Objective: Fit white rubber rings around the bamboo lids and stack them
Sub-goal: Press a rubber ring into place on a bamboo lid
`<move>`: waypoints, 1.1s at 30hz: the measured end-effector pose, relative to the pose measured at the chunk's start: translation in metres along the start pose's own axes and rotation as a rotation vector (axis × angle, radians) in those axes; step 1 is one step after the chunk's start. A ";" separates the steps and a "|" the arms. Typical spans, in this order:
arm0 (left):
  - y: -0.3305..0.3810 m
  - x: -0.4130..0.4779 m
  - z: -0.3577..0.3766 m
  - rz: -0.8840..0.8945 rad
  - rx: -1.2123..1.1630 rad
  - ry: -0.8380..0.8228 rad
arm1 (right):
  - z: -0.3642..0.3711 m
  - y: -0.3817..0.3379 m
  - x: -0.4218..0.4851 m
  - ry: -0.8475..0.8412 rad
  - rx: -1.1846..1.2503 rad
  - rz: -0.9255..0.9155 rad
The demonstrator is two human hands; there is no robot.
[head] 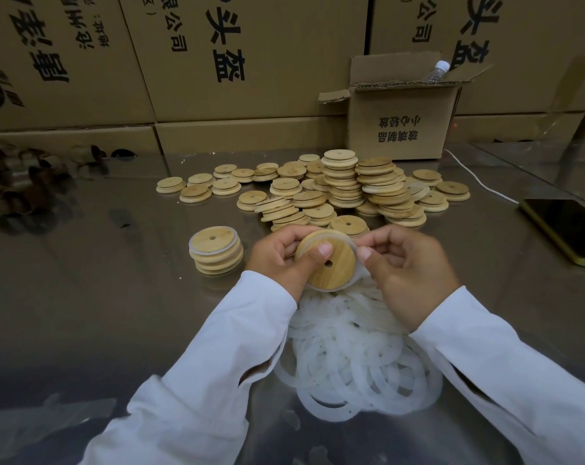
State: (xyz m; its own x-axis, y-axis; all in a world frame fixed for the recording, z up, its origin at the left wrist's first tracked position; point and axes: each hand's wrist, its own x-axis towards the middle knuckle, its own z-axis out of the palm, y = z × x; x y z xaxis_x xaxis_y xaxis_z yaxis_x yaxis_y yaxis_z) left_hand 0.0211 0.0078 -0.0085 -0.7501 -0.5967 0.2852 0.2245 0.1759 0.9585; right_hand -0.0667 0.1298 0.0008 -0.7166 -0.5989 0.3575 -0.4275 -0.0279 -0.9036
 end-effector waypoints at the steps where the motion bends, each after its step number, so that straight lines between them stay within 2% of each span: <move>1: 0.000 0.000 0.000 -0.001 0.003 -0.001 | 0.000 0.000 0.000 0.003 -0.001 0.004; 10: -0.001 0.000 0.000 -0.074 -0.029 -0.042 | -0.003 -0.002 0.001 -0.013 0.024 0.012; 17: 0.003 -0.001 -0.001 -0.091 -0.015 0.027 | -0.006 -0.001 0.001 0.008 0.050 0.029; 21: 0.012 0.003 -0.011 -0.005 0.034 0.196 | -0.006 0.004 0.003 0.035 0.035 0.048; 28: 0.018 0.014 -0.040 0.126 0.026 0.691 | -0.005 0.010 0.003 0.016 -0.044 0.042; 30: 0.015 0.017 -0.051 0.091 0.031 0.814 | -0.005 0.011 0.004 0.014 -0.049 0.047; 33: 0.006 0.019 -0.066 -0.036 0.004 0.913 | -0.005 0.013 0.004 0.012 -0.052 0.054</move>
State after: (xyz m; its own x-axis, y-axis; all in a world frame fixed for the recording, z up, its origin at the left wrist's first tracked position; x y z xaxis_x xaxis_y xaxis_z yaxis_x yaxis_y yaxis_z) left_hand 0.0489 -0.0544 0.0025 0.0278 -0.9892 0.1441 0.2066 0.1467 0.9674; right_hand -0.0778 0.1310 -0.0079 -0.7457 -0.5891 0.3114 -0.4158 0.0462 -0.9083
